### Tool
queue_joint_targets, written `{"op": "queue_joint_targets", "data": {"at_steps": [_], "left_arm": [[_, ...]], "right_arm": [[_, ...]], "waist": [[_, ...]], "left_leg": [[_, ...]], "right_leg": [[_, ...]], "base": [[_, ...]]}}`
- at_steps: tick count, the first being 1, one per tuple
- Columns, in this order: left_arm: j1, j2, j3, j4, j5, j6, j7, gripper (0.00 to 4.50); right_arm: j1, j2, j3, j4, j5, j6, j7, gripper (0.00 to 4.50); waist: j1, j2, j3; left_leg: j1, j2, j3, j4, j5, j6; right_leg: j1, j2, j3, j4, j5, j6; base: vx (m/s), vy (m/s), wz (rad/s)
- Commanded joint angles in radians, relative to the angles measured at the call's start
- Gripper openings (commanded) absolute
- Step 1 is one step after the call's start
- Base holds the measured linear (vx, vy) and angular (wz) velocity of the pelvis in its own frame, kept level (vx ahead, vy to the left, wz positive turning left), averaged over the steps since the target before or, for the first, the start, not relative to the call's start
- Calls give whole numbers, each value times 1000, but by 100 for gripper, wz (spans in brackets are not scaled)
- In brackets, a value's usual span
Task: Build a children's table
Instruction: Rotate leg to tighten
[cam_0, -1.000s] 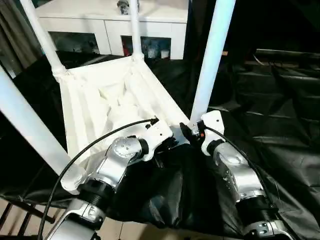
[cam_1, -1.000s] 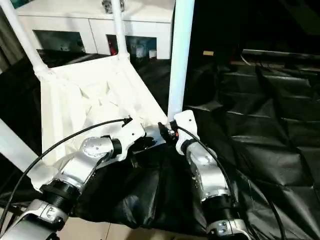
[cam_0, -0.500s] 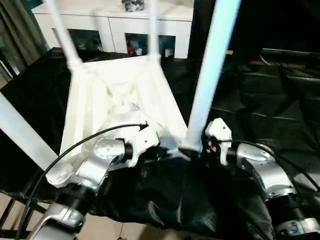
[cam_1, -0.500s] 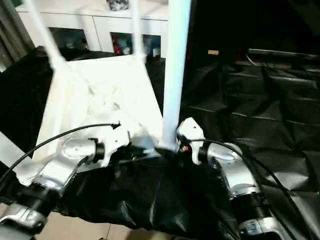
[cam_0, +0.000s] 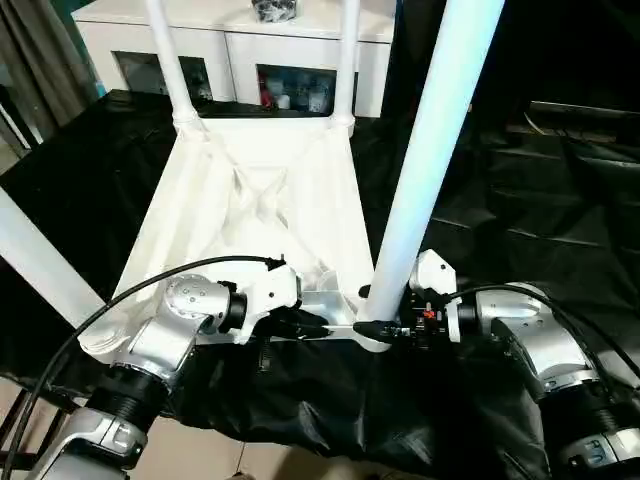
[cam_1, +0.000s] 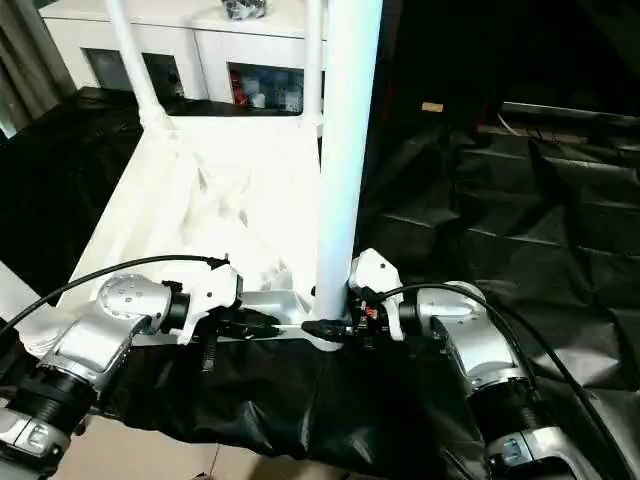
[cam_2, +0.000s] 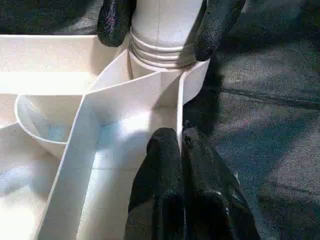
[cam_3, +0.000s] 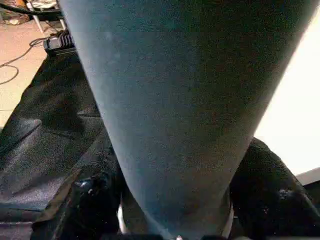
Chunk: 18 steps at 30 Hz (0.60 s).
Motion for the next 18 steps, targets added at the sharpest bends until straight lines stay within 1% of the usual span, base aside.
{"op": "queue_joint_targets", "data": {"at_steps": [1,2,3,5,6,7,8,9,10,11,12,13,14,15,16,17,18], "left_arm": [[-29,-17,5,12,-2,-5,55,0],[-29,-17,5,12,-2,-5,55,0],[-25,-26,7,10,4,2,80,0],[-22,-65,13,9,32,35,177,0],[-22,-87,18,10,42,49,223,0],[-22,-87,18,10,42,49,223,0],[-21,-132,19,7,56,71,293,0],[-21,-149,14,5,64,75,316,0],[-21,-163,10,3,72,80,335,0],[-21,-180,4,-1,79,89,355,0],[-21,-182,4,-2,79,90,357,0],[-23,-200,-2,-4,88,100,378,0],[-26,-222,-11,-7,99,113,401,0],[-29,-249,-24,-11,113,126,427,0],[-33,-269,-34,-13,124,134,451,0],[-33,-271,-35,-12,124,135,453,0],[-35,-273,-37,-11,125,136,455,0]], "right_arm": [[36,22,62,-12,4,31,22,254],[36,22,62,-12,4,31,22,254],[42,34,49,-14,6,37,-9,254],[45,96,4,12,-24,55,-182,254],[47,126,-15,26,-39,52,-261,254],[47,126,-15,26,-39,52,-261,254],[48,185,-44,48,-65,75,-411,253],[48,207,-54,54,-72,86,-464,252],[49,226,-60,59,-77,91,-502,251],[48,252,-66,66,-89,97,-561,251],[48,254,-67,67,-91,98,-567,251],[46,278,-71,74,-104,106,-623,251],[42,310,-75,84,-118,105,-691,251],[34,355,-90,100,-127,118,-774,251],[26,399,-107,108,-120,126,-822,251],[26,404,-108,107,-118,124,-823,251],[26,409,-104,101,-117,117,-817,251]], "waist": [[5,-15,-58],[5,-15,-58],[5,-16,-58],[6,-14,-55],[1,-17,-53],[-4,-19,-49],[-10,-18,-48],[-15,-17,-46],[-19,-18,-46],[-21,-19,-47],[-23,-13,-44],[-23,-16,-44],[-22,-7,-44],[-26,-10,-44],[-30,-7,-44],[-32,-7,-45],[-33,-8,-47]], "left_leg": [[-4,33,2,-53,-120,90],[-3,33,2,-53,-118,91],[-4,33,3,-53,-117,90],[-2,33,2,-56,-133,81],[-1,32,1,-58,-153,63],[-4,29,-3,-62,-182,41],[-3,29,-5,-64,-201,26],[-3,30,-5,-66,-212,19],[-2,27,-8,-67,-240,10],[-1,26,-8,-66,-249,10],[3,26,-7,-65,-269,12],[4,24,-7,-64,-276,15],[2,24,-9,-66,-272,17],[-2,24,-9,-67,-265,13],[-3,24,-10,-69,-264,7],[-2,24,-11,-70,-269,5],[-1,23,-12,-68,-270,8]], "right_leg": [[55,-68,36,-51,-184,-231],[54,-67,36,-51,-181,-232],[55,-67,36,-51,-179,-233],[51,-68,37,-55,-208,-225],[49,-68,37,-60,-247,-215],[50,-68,35,-65,-314,-195],[49,-69,36,-69,-366,-173],[45,-67,38,-72,-378,-168],[45,-67,35,-76,-425,-149],[43,-68,35,-78,-442,-141],[36,-67,38,-85,-465,-131],[35,-66,37,-86,-475,-127],[36,-67,39,-86,-476,-121],[35,-66,39,-86,-464,-119],[35,-66,39,-83,-450,-121],[34,-65,38,-84,-448,-122],[37,-64,38,-82,-429,-125]], "base": [[0,0,0],[0,0,0],[0,0,0],[0,0,0],[0,0,0],[0,0,0],[0,0,0],[0,0,0],[0,0,0],[0,0,0],[0,0,0],[0,0,0],[0,0,0],[0,0,0],[0,0,0],[0,0,0],[0,0,0]]}}
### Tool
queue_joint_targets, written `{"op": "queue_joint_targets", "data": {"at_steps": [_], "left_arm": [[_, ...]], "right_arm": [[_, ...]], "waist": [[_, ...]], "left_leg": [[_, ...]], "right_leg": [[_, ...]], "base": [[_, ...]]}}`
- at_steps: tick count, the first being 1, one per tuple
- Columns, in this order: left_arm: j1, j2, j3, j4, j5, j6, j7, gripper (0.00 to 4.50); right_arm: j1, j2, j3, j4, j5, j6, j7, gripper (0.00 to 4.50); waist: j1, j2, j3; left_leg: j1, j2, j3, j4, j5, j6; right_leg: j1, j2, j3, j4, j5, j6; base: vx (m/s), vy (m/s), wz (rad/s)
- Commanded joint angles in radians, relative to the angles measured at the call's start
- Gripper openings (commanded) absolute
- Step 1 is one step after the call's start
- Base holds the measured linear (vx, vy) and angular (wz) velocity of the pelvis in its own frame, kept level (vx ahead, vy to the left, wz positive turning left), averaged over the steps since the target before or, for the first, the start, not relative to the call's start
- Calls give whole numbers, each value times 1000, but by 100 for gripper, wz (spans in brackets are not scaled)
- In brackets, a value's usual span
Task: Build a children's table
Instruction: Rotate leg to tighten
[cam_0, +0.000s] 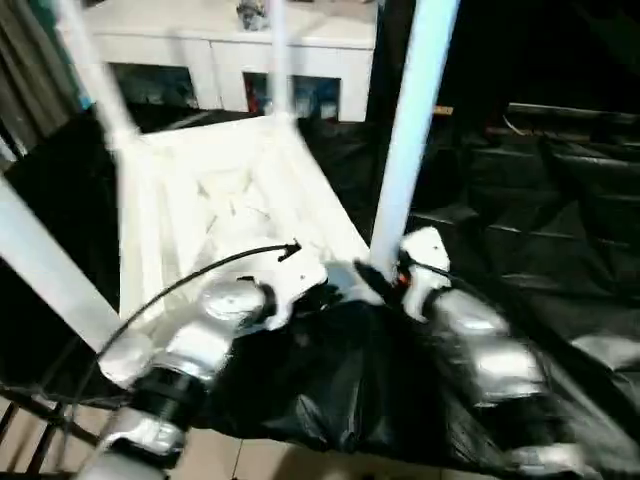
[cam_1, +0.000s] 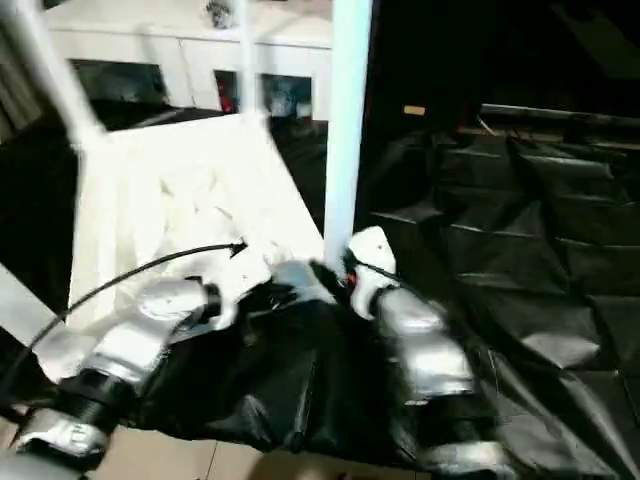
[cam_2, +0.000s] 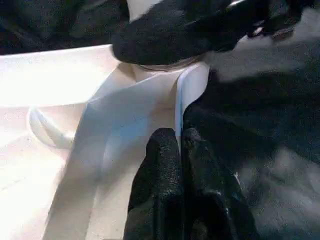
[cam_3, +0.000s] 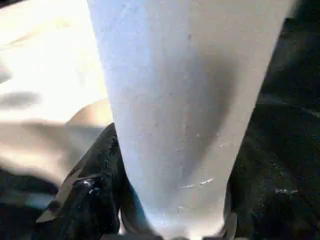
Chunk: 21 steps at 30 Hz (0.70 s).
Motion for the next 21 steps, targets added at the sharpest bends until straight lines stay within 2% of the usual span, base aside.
{"op": "queue_joint_targets", "data": {"at_steps": [1,2,4,8,10,12,14,17,18,19,21], "left_arm": [[-17,-65,-52,-20,-21,-10,19,0],[-20,-66,-51,-19,-20,-10,21,0],[-24,-63,-48,-17,-21,-11,19,0],[-23,-44,-42,-18,-27,-24,-4,0],[-17,-19,-37,-21,-34,-45,-40,0],[-10,8,-36,-25,-45,-66,-79,0],[-7,19,-36,-26,-53,-74,-100,0],[3,69,-36,-30,-85,-106,-196,0],[5,81,-34,-30,-93,-116,-217,0],[7,90,-31,-30,-101,-120,-238,0],[7,120,-27,-24,-112,-136,-284,0]], "right_arm": [[13,62,77,46,-6,37,21,286],[17,63,85,32,-8,36,31,286],[24,58,92,12,8,48,61,324],[30,15,108,-7,-1,34,96,354],[31,-41,121,-18,-20,4,156,354],[32,-100,130,-27,-7,-16,247,354],[33,-125,134,-31,-3,-23,286,354],[32,-217,152,-47,13,-49,449,354],[32,-237,157,-52,20,-54,488,354],[31,-254,162,-53,28,-56,520,354],[25,-300,179,-55,48,-72,615,354]], "waist": [[4,-7,-40],[3,-7,-39],[4,-4,-41],[5,-2,-41],[6,-2,-43],[8,-4,-44],[9,-3,-45],[11,-5,-47],[14,-2,-48],[14,-2,-48],[20,-6,-50]], "left_leg": [[-4,25,-11,-76,-274,13],[-4,25,-9,-76,-282,19],[-7,25,-8,-76,-270,27],[-6,26,-8,-76,-275,30],[-7,27,-8,-74,-267,34],[-9,26,-8,-73,-251,43],[-9,26,-4,-69,-239,56],[-10,27,-5,-67,-211,70],[-9,30,-3,-66,-197,81],[-9,30,-3,-66,-197,81],[-10,30,-2,-63,-168,94]], "right_leg": [[35,-63,35,-84,-416,-133],[34,-63,36,-85,-402,-138],[38,-62,36,-82,-363,-148],[38,-64,36,-83,-365,-153],[42,-64,35,-81,-348,-156],[46,-64,34,-79,-320,-166],[45,-64,36,-75,-288,-182],[50,-64,34,-72,-259,-195],[49,-64,34,-69,-228,-210],[49,-64,34,-69,-228,-210],[52,-64,33,-61,-175,-233]], "base": [[0,0,0],[0,0,0],[0,0,0],[0,0,0],[0,0,0],[0,0,0],[0,0,0],[0,0,0],[0,0,0],[0,0,0],[0,0,0]]}}
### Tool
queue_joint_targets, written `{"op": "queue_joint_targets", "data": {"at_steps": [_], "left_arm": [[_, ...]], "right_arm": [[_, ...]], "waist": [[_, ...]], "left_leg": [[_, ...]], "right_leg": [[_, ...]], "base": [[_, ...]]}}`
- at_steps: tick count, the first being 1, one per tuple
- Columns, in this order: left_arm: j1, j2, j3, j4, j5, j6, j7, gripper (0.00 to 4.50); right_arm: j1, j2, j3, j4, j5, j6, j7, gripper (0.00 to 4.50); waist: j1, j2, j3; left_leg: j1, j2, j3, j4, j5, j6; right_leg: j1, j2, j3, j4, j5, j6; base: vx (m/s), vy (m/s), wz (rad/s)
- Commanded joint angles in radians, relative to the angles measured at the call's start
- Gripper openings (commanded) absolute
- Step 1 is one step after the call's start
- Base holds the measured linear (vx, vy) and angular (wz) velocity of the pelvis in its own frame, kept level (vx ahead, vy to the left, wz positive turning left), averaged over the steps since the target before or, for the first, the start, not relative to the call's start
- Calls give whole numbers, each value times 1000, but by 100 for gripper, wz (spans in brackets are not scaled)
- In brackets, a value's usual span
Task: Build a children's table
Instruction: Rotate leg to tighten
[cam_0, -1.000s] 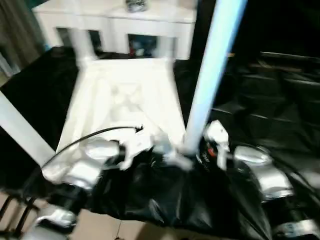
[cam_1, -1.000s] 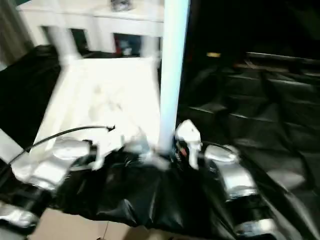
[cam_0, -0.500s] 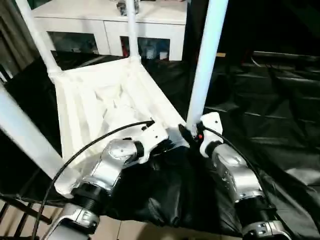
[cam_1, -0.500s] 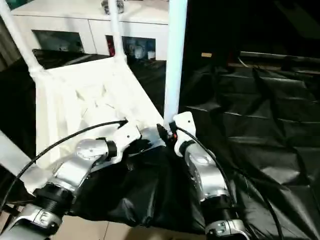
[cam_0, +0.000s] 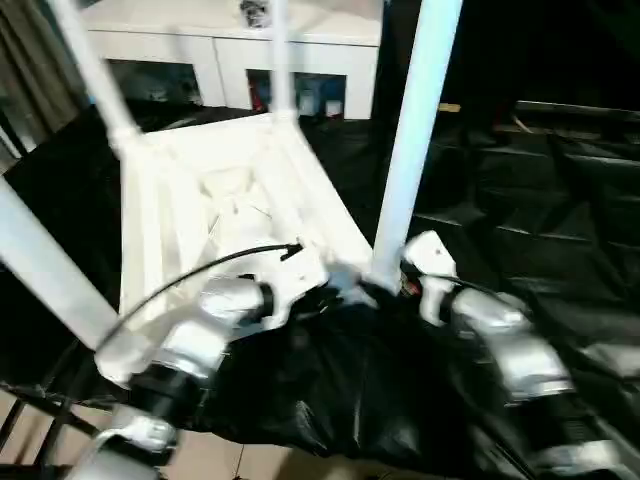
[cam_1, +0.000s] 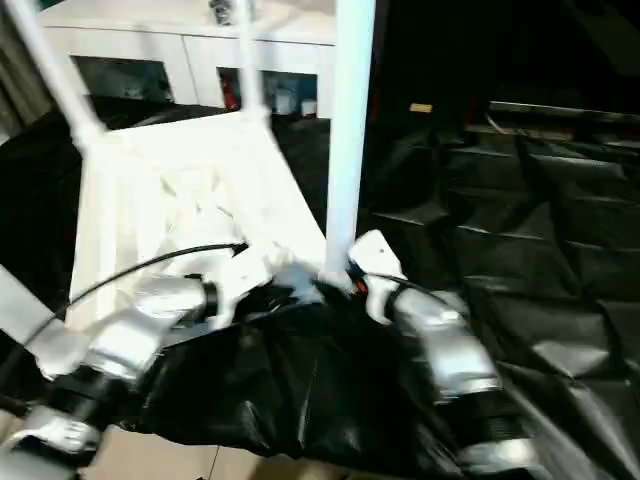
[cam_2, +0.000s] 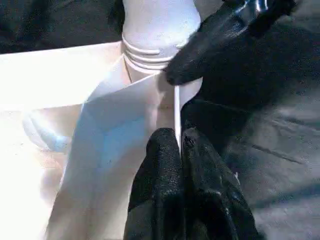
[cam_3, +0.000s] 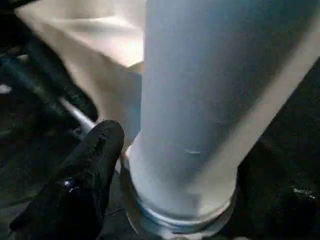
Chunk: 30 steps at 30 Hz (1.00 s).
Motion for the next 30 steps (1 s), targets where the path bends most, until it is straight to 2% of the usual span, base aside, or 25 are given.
{"op": "queue_joint_targets", "data": {"at_steps": [1,5,6,8,14,19,20,22,25,26,27,29,30], "left_arm": [[6,7,-12,-16,-34,-39,-53,0],[-3,51,-13,9,-50,-66,-118,0],[-6,61,-17,13,-51,-64,-136,0],[-9,67,-19,18,-51,-66,-146,0],[-24,82,-21,42,-54,-76,-183,0],[-31,79,-19,58,-59,-84,-184,0],[-31,70,-15,63,-57,-87,-163,0],[-32,62,-12,66,-53,-83,-141,0],[-41,30,-6,80,-22,-60,-47,0],[-50,-6,0,91,-3,-39,31,0],[-52,-27,4,94,-1,-24,63,0],[-54,-48,6,94,3,-14,94,0],[-59,-90,3,96,18,3,155,0]], "right_arm": [[6,-19,57,-5,23,-10,114,354],[-10,-56,73,7,51,-8,239,354],[-14,-57,78,9,58,-2,260,340],[-16,-58,81,11,64,-2,274,340],[-25,-58,88,8,89,10,316,289],[-11,-53,84,1,82,4,313,275],[-4,-43,80,4,73,6,276,274],[-3,-31,73,13,62,3,235,272],[0,24,38,38,36,0,87,272],[-1,74,7,59,19,17,-42,272],[0,100,-6,64,13,26,-98,272],[2,127,-20,67,8,39,-159,272],[8,186,-43,68,8,64,-261,272]], "waist": [[3,-10,-50],[12,-12,-48],[15,-12,-48],[16,-12,-48],[20,-13,-50],[23,-13,-50],[23,-9,-50],[24,-9,-49],[15,-10,-43],[12,-10,-42],[5,-10,-41],[0,-11,-40],[-2,-11,-41]], "left_leg": [[-5,31,-1,-57,-168,96],[-3,33,1,-59,-178,95],[-3,35,1,-59,-172,91],[-2,34,1,-59,-169,88],[-2,34,3,-57,-147,85],[-1,34,3,-57,-149,82],[-1,34,3,-57,-153,78],[-1,34,3,-58,-160,73],[0,31,-1,-65,-215,42],[0,30,-2,-66,-221,34],[0,28,-6,-69,-246,16],[-4,27,-7,-71,-245,10],[-1,27,-7,-70,-256,10]], "right_leg": [[54,-66,36,-58,-178,-232],[53,-65,35,-58,-203,-232],[52,-65,35,-56,-201,-234],[52,-66,35,-57,-200,-233],[53,-66,35,-52,-175,-238],[53,-66,34,-52,-181,-239],[52,-66,35,-55,-183,-238],[53,-67,35,-55,-193,-237],[49,-67,35,-68,-313,-202],[49,-67,35,-70,-330,-194],[48,-67,33,-75,-388,-172],[48,-66,33,-76,-400,-158],[46,-67,34,-79,-411,-149]], "base": [[0,0,0],[0,0,0],[0,0,0],[0,0,0],[0,0,0],[0,0,0],[0,0,0],[0,0,0],[0,0,0],[0,0,0],[0,0,0],[0,0,0],[0,0,0]]}}
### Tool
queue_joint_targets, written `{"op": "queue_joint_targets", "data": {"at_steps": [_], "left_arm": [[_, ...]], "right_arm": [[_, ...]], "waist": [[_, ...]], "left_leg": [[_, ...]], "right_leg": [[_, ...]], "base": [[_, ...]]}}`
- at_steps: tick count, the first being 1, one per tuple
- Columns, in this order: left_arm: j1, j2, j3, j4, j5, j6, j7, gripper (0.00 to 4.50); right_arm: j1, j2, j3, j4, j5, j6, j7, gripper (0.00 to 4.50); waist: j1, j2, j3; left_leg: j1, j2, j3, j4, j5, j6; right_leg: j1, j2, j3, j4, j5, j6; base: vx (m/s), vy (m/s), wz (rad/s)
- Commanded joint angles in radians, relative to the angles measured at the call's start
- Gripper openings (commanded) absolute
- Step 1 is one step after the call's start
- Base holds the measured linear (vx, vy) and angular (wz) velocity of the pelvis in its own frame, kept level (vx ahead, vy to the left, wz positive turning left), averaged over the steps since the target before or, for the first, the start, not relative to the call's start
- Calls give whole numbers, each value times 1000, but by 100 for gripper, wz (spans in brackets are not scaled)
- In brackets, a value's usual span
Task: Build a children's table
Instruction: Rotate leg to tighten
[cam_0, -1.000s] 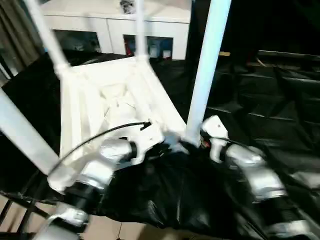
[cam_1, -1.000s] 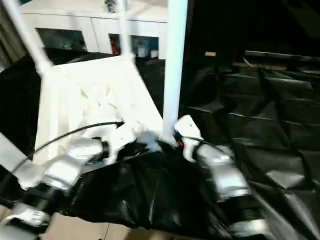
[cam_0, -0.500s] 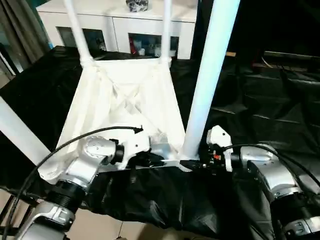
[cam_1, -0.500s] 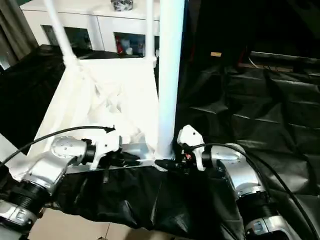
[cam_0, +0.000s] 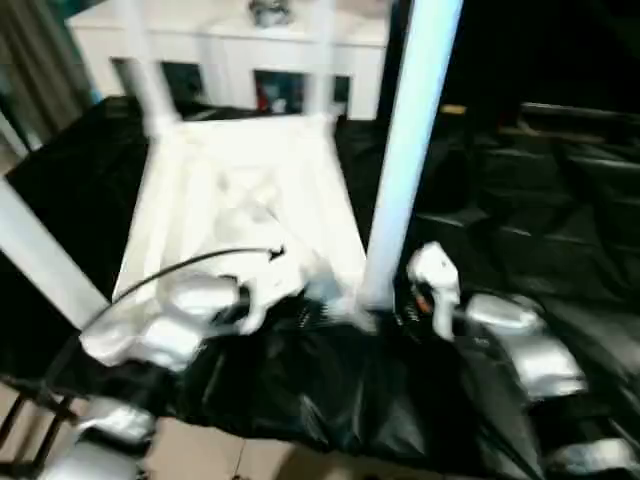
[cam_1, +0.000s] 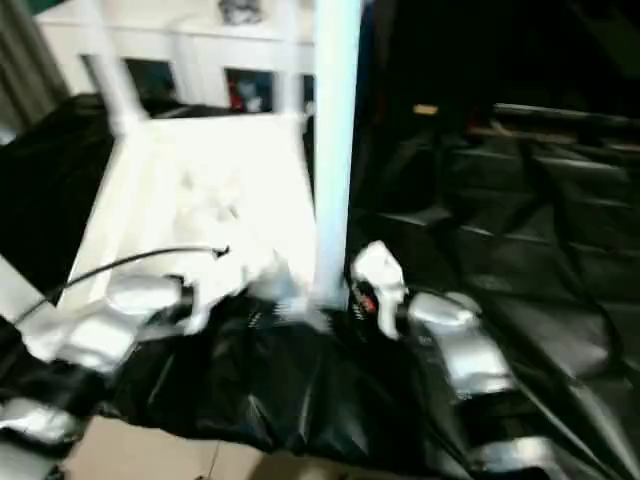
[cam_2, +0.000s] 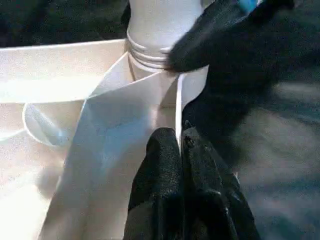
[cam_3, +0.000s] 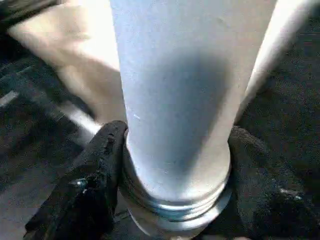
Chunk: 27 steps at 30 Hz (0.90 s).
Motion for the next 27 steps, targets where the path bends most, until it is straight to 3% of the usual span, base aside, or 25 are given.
{"op": "queue_joint_targets", "data": {"at_steps": [1,9,12,16,22,27], "left_arm": [[-15,-65,-19,1,5,17,83,0],[-32,-182,-44,-12,36,62,201,0],[-32,-182,-53,-16,39,51,190,0],[-16,-139,-47,-29,27,26,138,0],[8,-59,-44,-47,13,-8,30,0],[20,24,-42,-57,-16,-46,-96,0]], "right_arm": [[9,74,27,13,-12,38,-103,272],[-2,219,33,31,-53,58,-304,272],[-5,221,27,22,-39,56,-294,341],[-3,164,12,6,-29,49,-235,376],[-15,42,18,19,-28,-6,-85,376],[-36,-78,53,20,-7,-54,150,376]], "waist": [[0,-8,-44],[1,-1,-48],[3,-1,-48],[6,1,-50],[12,0,-54],[15,2,-55]], "left_leg": [[0,26,-7,-73,-257,13],[-4,25,-4,-72,-221,27],[-5,24,-4,-72,-223,36],[-5,26,-5,-72,-222,37],[-8,27,-2,-66,-181,62],[-8,29,-1,-63,-155,82]], "right_leg": [[40,-66,36,-80,-403,-152],[44,-64,38,-74,-291,-175],[45,-65,38,-75,-295,-173],[47,-65,37,-74,-286,-173],[51,-66,37,-65,-204,-205],[55,-65,35,-55,-137,-236]], "base": [[0,0,0],[0,0,0],[0,0,0],[0,0,0],[0,0,0],[0,0,0]]}}
